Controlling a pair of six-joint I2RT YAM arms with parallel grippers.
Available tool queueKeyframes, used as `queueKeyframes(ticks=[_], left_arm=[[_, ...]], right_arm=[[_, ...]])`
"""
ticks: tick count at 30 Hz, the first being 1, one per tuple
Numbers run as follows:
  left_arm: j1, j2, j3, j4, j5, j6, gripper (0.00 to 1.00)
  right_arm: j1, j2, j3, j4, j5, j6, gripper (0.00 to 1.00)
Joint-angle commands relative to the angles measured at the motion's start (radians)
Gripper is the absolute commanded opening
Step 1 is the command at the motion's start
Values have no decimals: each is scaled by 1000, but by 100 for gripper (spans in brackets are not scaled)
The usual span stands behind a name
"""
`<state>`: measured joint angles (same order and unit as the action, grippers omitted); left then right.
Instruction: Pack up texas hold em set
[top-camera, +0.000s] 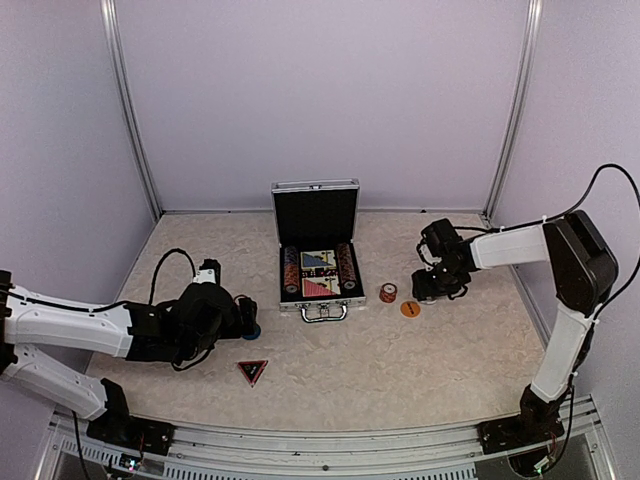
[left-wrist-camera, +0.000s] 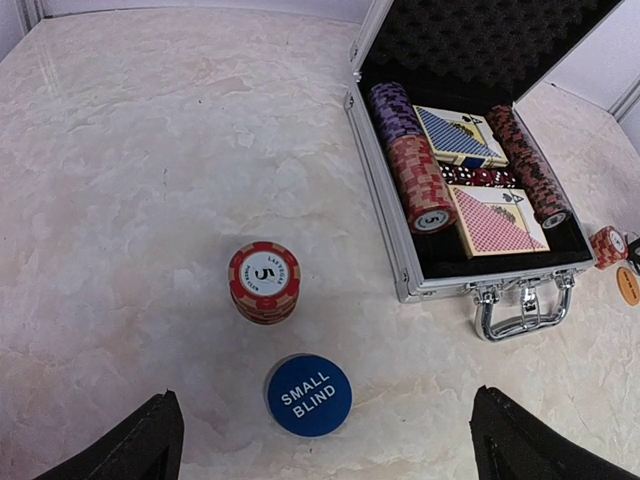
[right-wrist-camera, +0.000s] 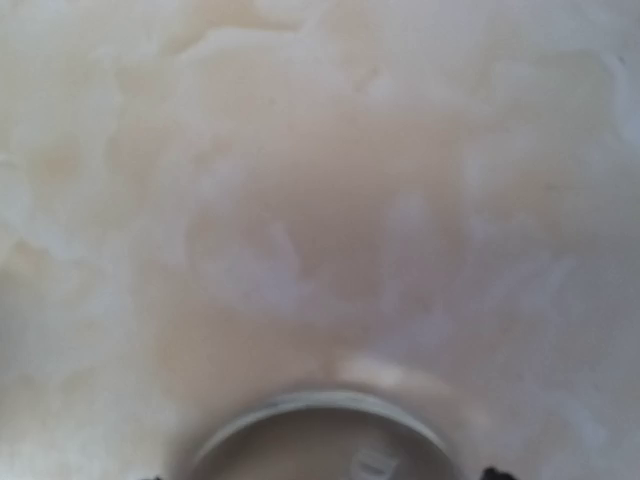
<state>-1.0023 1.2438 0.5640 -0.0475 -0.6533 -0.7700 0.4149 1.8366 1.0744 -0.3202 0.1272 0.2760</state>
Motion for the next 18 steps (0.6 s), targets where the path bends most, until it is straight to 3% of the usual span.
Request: queueKeyframes(ticks=[1,9,18], left_arm=[[-5,21,31,13,10,-3,99],[-5,56,53,18,15,3,99],[-5,68,76,10,12,12,99]], right_arm=[[-10,-82,0,-24,18,-13,51],[22,-160,82,-50,5,-44,50],[208,-107,286,-38,20,-138,51]])
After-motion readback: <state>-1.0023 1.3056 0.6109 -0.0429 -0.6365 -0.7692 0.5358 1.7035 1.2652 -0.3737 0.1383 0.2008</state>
